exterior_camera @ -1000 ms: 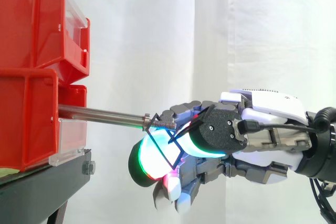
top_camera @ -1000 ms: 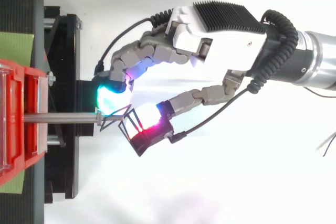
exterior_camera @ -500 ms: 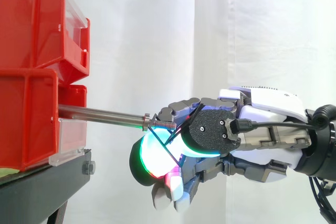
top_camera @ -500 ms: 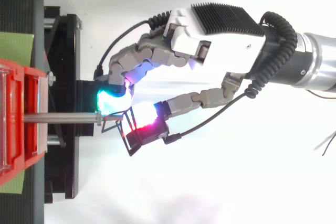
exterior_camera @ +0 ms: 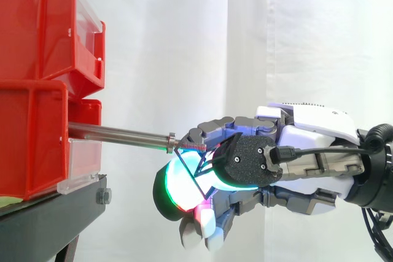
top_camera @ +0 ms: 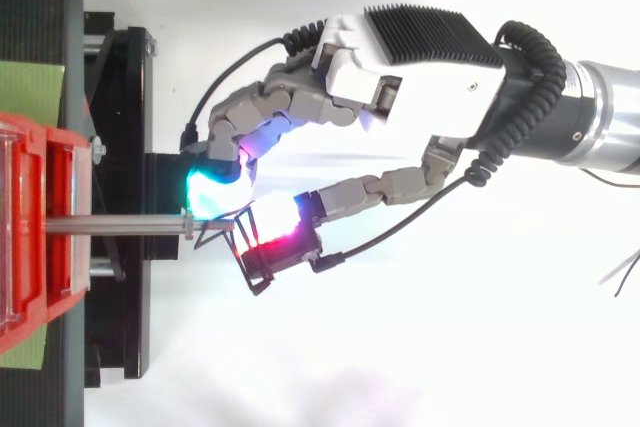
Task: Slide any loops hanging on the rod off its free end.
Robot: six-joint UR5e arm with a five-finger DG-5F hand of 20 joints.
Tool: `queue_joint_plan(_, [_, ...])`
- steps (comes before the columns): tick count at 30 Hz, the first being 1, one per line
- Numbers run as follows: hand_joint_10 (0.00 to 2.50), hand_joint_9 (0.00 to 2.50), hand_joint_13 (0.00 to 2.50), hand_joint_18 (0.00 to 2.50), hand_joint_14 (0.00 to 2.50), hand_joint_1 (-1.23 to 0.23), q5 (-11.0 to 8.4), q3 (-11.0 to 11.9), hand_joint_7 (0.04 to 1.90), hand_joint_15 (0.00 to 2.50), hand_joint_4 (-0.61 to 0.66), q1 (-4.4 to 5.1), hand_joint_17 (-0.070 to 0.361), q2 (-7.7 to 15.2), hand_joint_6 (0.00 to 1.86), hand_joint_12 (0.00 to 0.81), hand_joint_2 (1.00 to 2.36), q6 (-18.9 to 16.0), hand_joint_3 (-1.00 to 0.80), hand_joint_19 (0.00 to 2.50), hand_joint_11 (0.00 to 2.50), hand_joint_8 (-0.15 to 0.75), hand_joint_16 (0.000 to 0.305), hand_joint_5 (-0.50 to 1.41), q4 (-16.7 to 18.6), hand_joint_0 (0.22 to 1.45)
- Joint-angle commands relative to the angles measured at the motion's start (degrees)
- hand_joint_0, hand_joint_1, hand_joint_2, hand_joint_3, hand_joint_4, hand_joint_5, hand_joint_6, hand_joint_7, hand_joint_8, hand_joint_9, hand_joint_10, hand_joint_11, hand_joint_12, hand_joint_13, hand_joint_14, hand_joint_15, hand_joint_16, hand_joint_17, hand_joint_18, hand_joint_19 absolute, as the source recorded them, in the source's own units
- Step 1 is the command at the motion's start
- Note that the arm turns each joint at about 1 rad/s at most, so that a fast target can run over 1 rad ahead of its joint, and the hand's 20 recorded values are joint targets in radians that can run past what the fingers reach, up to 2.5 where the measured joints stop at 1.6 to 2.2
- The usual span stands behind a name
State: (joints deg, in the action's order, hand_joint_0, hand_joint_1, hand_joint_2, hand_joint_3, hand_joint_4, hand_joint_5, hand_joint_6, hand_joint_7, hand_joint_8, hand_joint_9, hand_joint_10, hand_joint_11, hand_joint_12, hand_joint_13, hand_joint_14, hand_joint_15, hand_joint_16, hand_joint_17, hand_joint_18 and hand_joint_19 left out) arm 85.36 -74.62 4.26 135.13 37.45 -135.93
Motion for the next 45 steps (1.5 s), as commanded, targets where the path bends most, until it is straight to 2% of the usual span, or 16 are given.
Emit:
queue_joint_plan(1, [0.03, 0.92, 0.82, 0.79, 0.02, -0.78, 0.07, 0.0, 0.87, 0.57, 0.03, -0.04, 0.122, 0.0, 0.9, 0.369, 1.01, -0.4, -0.14, 0.59, 0.79, 0.315, 0.054, -0.11, -1.5, 0.58])
queue_joint_plan(9, [0.03, 0.93, 0.82, 0.8, 0.02, -0.79, 0.24, 0.2, 0.85, 0.57, 0.0, -0.13, 0.12, -0.7, 0.92, 0.363, 1.01, -0.7, -0.11, 0.58, 0.79, 0.311, 0.053, -0.11, -5.7, 0.59])
queue_joint_plan(13, [0.03, 0.93, 0.82, 0.79, 0.02, -0.79, 0.24, 0.2, 0.84, 0.57, 0.0, -0.13, 0.12, -1.6, 0.92, 0.364, 1.01, -0.9, -0.11, 0.58, 0.79, 0.309, 0.054, -0.11, -7.9, 0.59])
queue_joint_plan(17, [0.03, 0.93, 0.83, 0.8, 0.02, -0.78, 0.24, 0.2, 0.83, 0.57, 0.01, -0.13, 0.122, -2.8, 0.92, 0.367, 1.01, -1.1, -0.11, 0.57, 0.79, 0.312, 0.054, -0.11, -11.8, 0.59])
queue_joint_plan(29, [0.03, 0.93, 0.83, 0.8, 0.02, -0.77, 0.15, 0.2, 0.83, 0.57, 0.02, -0.04, 0.122, -5.2, 0.92, 0.366, 1.01, -1.1, -0.11, 0.58, 0.79, 0.312, 0.054, -0.11, -17.2, 0.59])
queue_joint_plan(33, [0.03, 0.94, 0.83, 0.81, 0.02, -0.77, -0.02, 0.2, 0.84, 0.57, 0.0, 0.05, 0.123, -6.7, 0.92, 0.372, 1.01, -1.1, -0.08, 0.57, 0.79, 0.317, 0.055, -0.11, -19.6, 0.59])
queue_joint_plan(36, [0.03, 0.94, 0.83, 0.82, 0.02, -0.78, -0.46, 0.2, 0.87, 0.56, -0.06, 0.14, 0.124, -8.0, 0.93, 0.372, 1.01, -1.3, -0.06, 0.57, 0.78, 0.318, 0.055, -0.11, -22.6, 0.6])
queue_joint_plan(39, [0.03, 0.94, 0.83, 0.81, 0.02, -0.8, -2.04, 0.2, 0.88, 0.56, -0.11, 0.23, 0.12, -8.9, 0.94, 0.368, 1.01, -1.9, -0.06, 0.57, 0.79, 0.311, 0.053, -0.11, -26.0, 0.62])
queue_joint_plan(43, [0.03, 0.93, 0.82, 0.79, 0.02, -0.81, -2.66, 0.2, 0.88, 0.58, -0.09, 0.31, 0.113, -9.7, 0.94, 0.35, 1.01, -2.6, -0.1, 0.59, 0.8, 0.29, 0.05, -0.12, -28.2, 0.63])
queue_joint_plan(45, [0.03, 0.93, 0.81, 0.77, 0.02, -0.8, -2.66, 0.3, 0.89, 0.58, -0.03, 0.31, 0.108, -9.7, 0.94, 0.339, 1.02, -2.9, -0.15, 0.61, 0.81, 0.278, 0.048, -0.12, -28.4, 0.62])
